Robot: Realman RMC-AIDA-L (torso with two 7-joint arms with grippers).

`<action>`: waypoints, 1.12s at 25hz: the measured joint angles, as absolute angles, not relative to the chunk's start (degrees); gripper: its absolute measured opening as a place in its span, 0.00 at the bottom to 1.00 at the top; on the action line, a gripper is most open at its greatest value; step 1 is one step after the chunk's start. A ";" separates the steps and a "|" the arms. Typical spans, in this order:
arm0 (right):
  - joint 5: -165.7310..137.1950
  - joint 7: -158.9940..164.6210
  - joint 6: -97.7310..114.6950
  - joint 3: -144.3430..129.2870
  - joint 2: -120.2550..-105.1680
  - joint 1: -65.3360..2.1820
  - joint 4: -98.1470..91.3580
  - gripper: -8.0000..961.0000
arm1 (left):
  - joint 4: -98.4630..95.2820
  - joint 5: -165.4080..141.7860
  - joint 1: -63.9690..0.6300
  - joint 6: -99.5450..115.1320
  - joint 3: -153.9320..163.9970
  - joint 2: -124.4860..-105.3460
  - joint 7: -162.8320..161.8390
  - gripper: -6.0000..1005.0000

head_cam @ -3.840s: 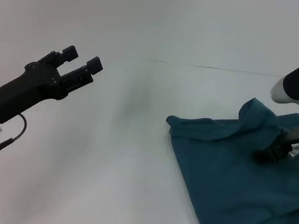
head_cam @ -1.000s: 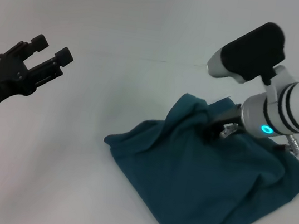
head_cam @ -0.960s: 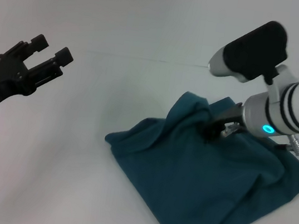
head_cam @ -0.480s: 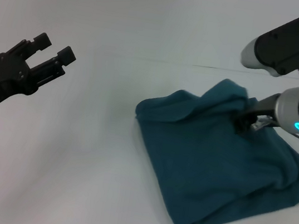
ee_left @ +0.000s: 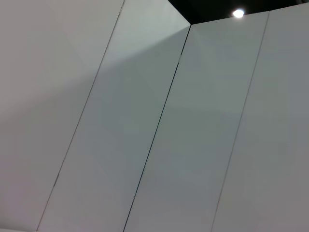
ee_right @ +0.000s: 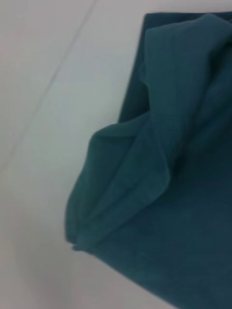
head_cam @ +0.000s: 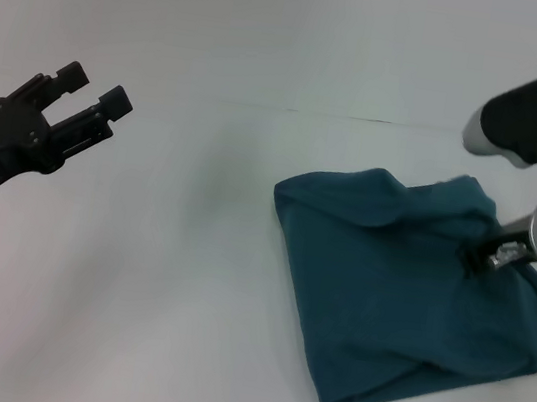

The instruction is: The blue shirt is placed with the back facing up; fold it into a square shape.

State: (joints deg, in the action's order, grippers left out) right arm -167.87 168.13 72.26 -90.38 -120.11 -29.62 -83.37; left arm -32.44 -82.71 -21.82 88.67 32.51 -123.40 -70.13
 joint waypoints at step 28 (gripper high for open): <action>-168.01 165.59 61.39 -85.15 -119.80 -26.04 -85.12 0.65 | -32.43 -82.70 -21.79 90.71 32.51 -123.40 -70.14 0.88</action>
State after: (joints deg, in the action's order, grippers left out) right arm -168.01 165.59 61.39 -85.15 -119.80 -26.04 -85.12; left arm -32.43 -82.70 -21.79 90.71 32.51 -123.40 -70.14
